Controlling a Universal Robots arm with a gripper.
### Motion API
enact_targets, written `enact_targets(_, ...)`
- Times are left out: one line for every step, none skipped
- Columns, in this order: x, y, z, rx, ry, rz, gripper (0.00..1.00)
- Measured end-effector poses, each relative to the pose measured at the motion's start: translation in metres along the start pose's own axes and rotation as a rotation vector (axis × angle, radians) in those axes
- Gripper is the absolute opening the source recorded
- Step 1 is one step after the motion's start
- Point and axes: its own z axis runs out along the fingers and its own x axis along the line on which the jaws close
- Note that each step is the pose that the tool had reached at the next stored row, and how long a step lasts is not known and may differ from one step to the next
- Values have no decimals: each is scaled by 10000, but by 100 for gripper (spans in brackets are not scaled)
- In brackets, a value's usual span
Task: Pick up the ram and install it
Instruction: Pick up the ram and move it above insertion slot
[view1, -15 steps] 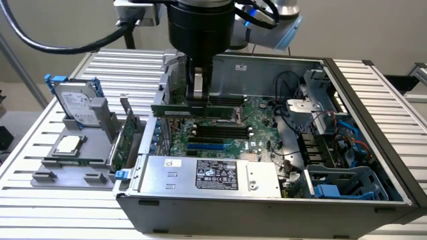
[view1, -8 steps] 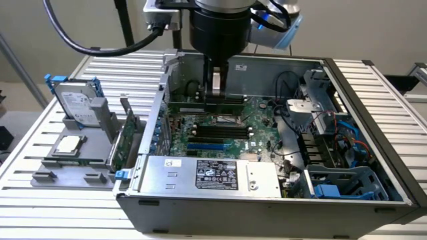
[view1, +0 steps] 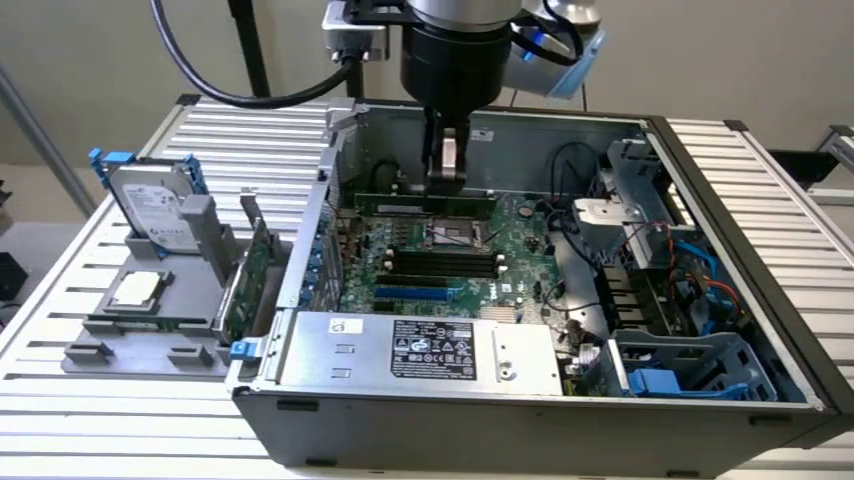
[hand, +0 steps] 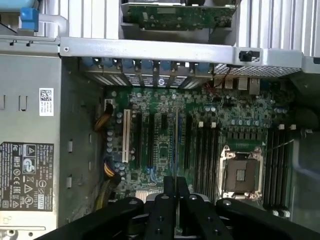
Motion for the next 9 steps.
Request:
enact_targets(-36,-17,19,-1,1,0,0)
enact_targets(-70,-33,38,-1,1,0,0)
enact_targets(-105,-50,58,0,0,0,0)
enact_targets(-141,-67,77,-1,1,1,0)
enact_targets(-173,-83,95,0,0,0,0)
enact_targets(-207,-100,114,-1,1,0,0)
enact_targets(-243,-119,135,0,0,0,0)
enact_targets(-276,-136,153,0,1,0,0)
enact_targets(-308,-153,171,0,1,1,0)
